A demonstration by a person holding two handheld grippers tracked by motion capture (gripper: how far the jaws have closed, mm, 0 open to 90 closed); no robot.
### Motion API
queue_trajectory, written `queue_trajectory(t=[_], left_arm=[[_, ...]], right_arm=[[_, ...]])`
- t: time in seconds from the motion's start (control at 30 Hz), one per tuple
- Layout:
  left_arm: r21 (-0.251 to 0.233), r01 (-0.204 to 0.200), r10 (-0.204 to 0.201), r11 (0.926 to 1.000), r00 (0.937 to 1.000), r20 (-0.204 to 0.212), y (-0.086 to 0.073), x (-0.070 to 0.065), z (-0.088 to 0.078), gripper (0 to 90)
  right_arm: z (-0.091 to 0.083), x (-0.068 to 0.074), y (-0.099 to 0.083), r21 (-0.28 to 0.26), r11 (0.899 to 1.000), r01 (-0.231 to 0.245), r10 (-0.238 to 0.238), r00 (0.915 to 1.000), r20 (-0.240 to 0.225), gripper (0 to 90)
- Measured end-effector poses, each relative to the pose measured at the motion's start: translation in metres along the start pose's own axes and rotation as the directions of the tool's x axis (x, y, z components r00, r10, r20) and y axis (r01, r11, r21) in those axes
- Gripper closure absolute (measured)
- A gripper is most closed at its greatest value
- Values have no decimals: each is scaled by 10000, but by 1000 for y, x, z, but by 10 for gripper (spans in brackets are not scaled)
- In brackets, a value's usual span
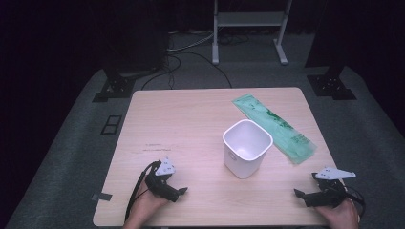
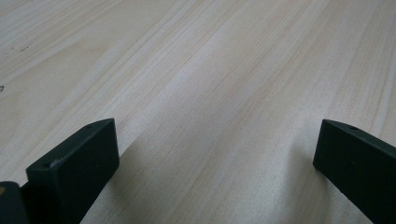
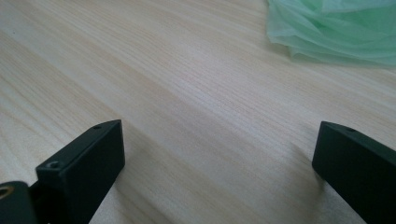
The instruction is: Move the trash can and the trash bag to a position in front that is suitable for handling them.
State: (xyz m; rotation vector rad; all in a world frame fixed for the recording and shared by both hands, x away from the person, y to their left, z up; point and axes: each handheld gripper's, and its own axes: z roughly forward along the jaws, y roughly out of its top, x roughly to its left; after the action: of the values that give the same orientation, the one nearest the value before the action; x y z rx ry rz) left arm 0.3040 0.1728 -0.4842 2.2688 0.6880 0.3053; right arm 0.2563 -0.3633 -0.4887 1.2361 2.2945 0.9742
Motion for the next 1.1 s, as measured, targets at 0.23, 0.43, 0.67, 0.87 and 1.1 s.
queue_trajectory(t=[0.23, 0.43, 0.67, 0.87, 1.1], left_arm=[[-7, 17, -17, 10000, 10000, -5, 0, 0, 0, 0], [-14, 12, -12, 10000, 10000, -7, 0, 0, 0, 0], [4, 8, -8, 10000, 10000, -18, 0, 0, 0, 0], [4, 13, -13, 10000, 10000, -17, 0, 0, 0, 0], [3, 10, -10, 10000, 10000, -19, 0, 0, 0, 0]], right_arm=[[0, 0, 0, 20, 10000, 22, -22, 10000, -30, 13], [-2, -1, 0, 118, 9999, -11, 12, 10000, -63, 13], [-8, 0, 4, 16, 10000, -9, 9, 10000, 15, 13], [-16, 1, 10, -215, 9997, -74, 71, 9998, -171, 13], [-28, 0, 20, -552, 9984, -140, 135, 9999, -100, 13]])
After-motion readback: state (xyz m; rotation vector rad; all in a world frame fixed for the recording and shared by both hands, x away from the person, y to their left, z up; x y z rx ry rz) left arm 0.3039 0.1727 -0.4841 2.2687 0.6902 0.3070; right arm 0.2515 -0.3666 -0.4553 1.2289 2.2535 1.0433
